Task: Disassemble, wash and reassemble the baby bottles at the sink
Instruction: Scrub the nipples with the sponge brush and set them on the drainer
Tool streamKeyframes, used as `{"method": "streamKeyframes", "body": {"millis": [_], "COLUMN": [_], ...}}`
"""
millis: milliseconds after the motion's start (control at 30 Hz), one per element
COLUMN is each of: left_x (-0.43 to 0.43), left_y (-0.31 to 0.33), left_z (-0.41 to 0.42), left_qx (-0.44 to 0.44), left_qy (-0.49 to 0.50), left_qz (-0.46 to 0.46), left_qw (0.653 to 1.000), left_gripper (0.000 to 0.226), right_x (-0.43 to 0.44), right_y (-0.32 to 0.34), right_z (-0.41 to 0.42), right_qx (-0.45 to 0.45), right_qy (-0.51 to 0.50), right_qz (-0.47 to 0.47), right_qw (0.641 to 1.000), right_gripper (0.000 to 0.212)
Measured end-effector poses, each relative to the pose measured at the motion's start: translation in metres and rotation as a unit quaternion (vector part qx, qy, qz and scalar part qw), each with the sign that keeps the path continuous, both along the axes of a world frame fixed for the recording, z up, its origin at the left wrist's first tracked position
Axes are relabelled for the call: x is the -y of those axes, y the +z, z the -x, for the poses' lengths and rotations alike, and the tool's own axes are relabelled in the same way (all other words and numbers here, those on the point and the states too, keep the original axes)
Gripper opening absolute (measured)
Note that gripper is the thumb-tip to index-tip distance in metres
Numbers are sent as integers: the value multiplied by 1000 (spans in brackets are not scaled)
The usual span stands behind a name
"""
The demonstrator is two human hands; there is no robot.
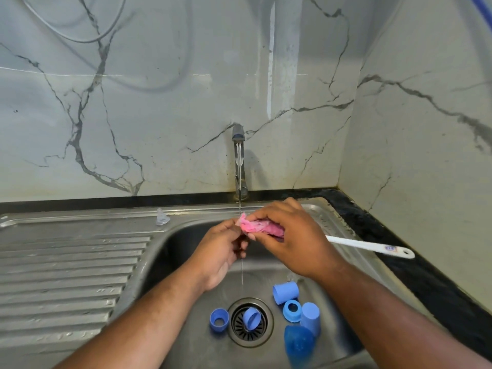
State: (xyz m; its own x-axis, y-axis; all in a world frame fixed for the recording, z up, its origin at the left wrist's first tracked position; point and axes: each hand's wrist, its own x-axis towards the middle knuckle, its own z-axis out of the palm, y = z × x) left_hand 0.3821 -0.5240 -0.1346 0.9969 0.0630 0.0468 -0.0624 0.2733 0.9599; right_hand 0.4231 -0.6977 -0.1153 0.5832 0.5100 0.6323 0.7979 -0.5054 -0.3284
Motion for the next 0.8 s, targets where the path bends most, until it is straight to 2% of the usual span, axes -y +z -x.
{"method": "streamKeyframes", "body": {"millis": [167, 300, 400, 467, 600, 733, 800], "left_x": [9, 12, 17, 21, 19, 22, 25], "left_y": [3, 7, 10, 13, 13, 18, 19], "left_z": [3, 8, 10, 11, 14, 17, 17], "left_qx": [-3, -12, -10, -6, -6, 0, 9], "left_qy": [3, 77, 113, 126, 121, 108, 105], "left_qz": [-119, -129, -159, -159, -142, -133, -119], "left_qw": [993, 989, 981, 979, 982, 985, 987], "left_gripper": [41, 46, 50, 49, 65, 55, 52], "right_x": [3, -6, -1, 2, -7, 0, 0], "right_y": [3, 4, 6, 6, 6, 6, 3], "right_z": [-2, 11, 4, 1, 14, 1, -1], "right_qx": [24, 52, 48, 43, 54, 30, 20], "right_qy": [-71, 3, -22, -58, 11, -66, -65], "right_qz": [-15, 8, -17, -35, -7, -33, -48], "right_qw": [997, 999, 998, 997, 998, 997, 997], "right_gripper": [29, 26, 26, 26, 26, 23, 18]}}
